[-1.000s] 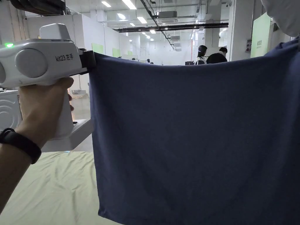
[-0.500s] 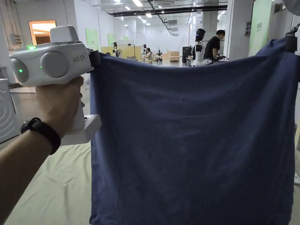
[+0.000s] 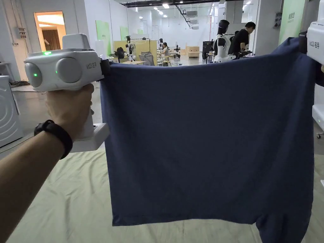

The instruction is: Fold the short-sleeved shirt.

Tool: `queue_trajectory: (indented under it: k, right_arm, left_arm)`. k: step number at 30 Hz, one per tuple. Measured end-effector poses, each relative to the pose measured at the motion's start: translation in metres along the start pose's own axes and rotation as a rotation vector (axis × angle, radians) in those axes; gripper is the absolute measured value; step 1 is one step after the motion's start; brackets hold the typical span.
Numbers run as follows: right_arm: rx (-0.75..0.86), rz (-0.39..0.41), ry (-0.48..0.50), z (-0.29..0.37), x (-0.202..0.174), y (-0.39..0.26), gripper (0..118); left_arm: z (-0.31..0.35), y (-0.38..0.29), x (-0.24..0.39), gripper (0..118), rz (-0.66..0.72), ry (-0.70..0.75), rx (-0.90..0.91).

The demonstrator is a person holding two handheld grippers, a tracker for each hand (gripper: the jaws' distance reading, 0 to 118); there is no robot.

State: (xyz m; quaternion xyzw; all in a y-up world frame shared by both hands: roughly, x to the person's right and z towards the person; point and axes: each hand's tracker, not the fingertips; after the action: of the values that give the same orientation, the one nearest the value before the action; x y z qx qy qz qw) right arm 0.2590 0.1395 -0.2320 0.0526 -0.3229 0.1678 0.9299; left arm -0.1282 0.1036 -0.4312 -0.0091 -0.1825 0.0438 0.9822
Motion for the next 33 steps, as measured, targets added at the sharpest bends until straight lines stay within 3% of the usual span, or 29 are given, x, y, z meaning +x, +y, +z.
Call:
queue_trajectory:
  k: [8,16,21,24,25,26,27,28,29,30,31,32,33]
  right_arm:
    - [-0.001,-0.042,-0.003,-0.025,-0.016,-0.005,2]
    - [-0.073,-0.068,0.061,-0.003,-0.019,-0.069,2]
    - [-0.092,-0.067,0.108,0.048,-0.006,-0.112,2]
    - [-0.126,-0.242,0.114,0.102,0.007,-0.145,2]
    - [-0.092,-0.229,0.115,0.123,0.012,-0.156,2]
    - [-0.153,-0.268,0.133,0.143,0.014,-0.173,2]
    - [-0.162,-0.274,0.103,0.163,0.015,-0.187,2]
    - [-0.105,-0.198,0.122,0.185,0.018,-0.195,2]
    - [-0.238,-0.276,0.133,0.206,0.018,-0.218,2]
    - [-0.223,-0.254,0.103,0.226,0.019,-0.229,2]
    - [-0.170,-0.167,0.139,0.244,0.021,-0.235,2]
    - [-0.337,-0.263,0.162,0.265,0.021,-0.259,2]
    - [-0.312,-0.223,0.122,0.283,0.023,-0.270,2]
  left_arm:
    - [-0.034,-0.015,0.003,6,0.003,0.001,-0.011]
    - [-0.028,-0.078,0.004,6,-0.034,-0.074,-0.085]
    - [0.014,-0.128,-0.006,6,-0.008,-0.133,-0.115]
    - [0.057,-0.170,-0.016,6,0.062,-0.173,-0.130]
    - [0.073,-0.185,-0.021,6,0.091,-0.185,-0.126]
    - [0.089,-0.197,-0.025,6,0.118,-0.191,-0.120]
    - [0.108,-0.211,-0.028,6,0.102,-0.183,-0.135]
    - [0.128,-0.227,-0.030,6,0.097,-0.183,-0.129]
    - [0.147,-0.242,-0.033,6,0.087,-0.222,-0.145]
    - [0.161,-0.261,-0.040,6,0.085,-0.233,-0.173]
    - [0.179,-0.277,-0.042,6,0.094,-0.220,-0.183]
    - [0.195,-0.292,-0.047,6,0.117,-0.247,-0.215]
    - [0.216,-0.309,-0.050,6,0.137,-0.270,-0.230]
